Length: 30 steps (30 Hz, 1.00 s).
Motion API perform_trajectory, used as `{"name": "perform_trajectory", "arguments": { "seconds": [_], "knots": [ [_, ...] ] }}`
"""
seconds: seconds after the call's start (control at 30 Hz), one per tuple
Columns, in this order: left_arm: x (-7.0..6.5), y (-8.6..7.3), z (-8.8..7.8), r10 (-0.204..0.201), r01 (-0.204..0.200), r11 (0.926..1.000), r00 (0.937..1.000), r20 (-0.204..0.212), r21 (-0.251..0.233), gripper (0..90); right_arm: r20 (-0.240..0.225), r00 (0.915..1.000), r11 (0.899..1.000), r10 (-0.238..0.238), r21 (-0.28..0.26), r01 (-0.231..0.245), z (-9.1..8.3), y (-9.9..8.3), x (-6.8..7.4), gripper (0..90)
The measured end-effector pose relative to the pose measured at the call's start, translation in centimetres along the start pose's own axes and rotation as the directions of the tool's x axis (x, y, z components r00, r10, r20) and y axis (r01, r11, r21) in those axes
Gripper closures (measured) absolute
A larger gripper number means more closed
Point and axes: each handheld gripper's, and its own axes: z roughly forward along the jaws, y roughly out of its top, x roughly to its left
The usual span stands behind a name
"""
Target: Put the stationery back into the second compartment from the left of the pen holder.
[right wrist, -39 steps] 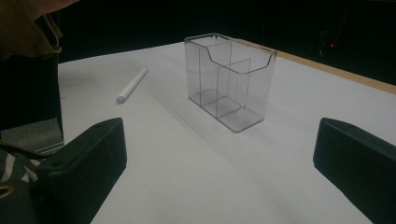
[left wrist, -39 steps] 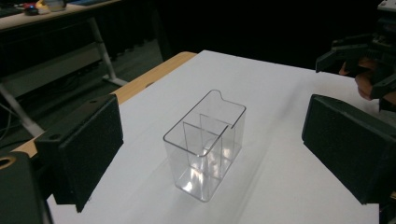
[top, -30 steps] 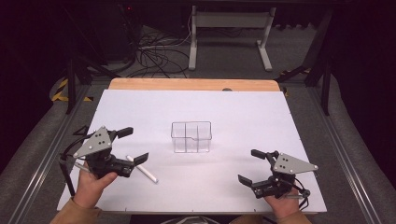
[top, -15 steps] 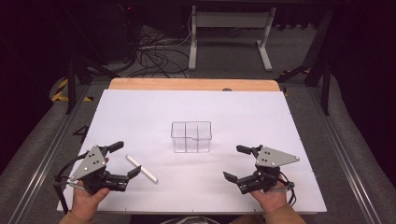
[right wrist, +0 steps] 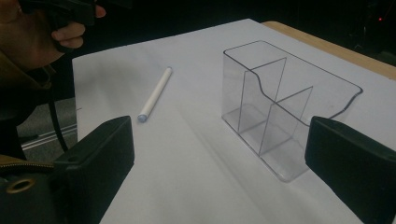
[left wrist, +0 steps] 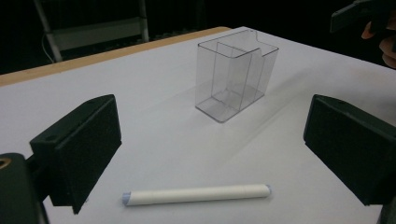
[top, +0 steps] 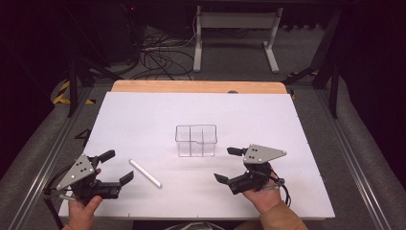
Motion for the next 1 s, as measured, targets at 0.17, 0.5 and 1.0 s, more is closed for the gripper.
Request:
{"name": "perform_trajectory", "arguments": {
  "seconds": [0.17, 0.5, 1.0],
  "knots": [
    [0.2, -0.2, -0.5, -0.009, 0.009, 0.9999, 0.9998, -0.016, -0.005, 5.0, -0.017, 0.9998, 1.0, 0.014, 0.011, -0.014, 1.2, 0.9, 0.2, 9.1],
    [-0.1, -0.5, -0.8, 0.049, -0.049, 0.9988, 0.9979, -0.043, 0.004, 4.0, -0.053, 0.9986, 0.999, -0.007, 0.031, 0.009, 3.4, 2.0, 1.0, 11.7],
    [0.2, -1.0, -2.0, -0.018, 0.017, 0.9995, 0.9977, -0.065, -0.028, 2.5, -0.063, 0.9976, 0.996, 0.027, 0.081, -0.021, 7.3, 3.6, 2.4, 24.0]
  ]
}}
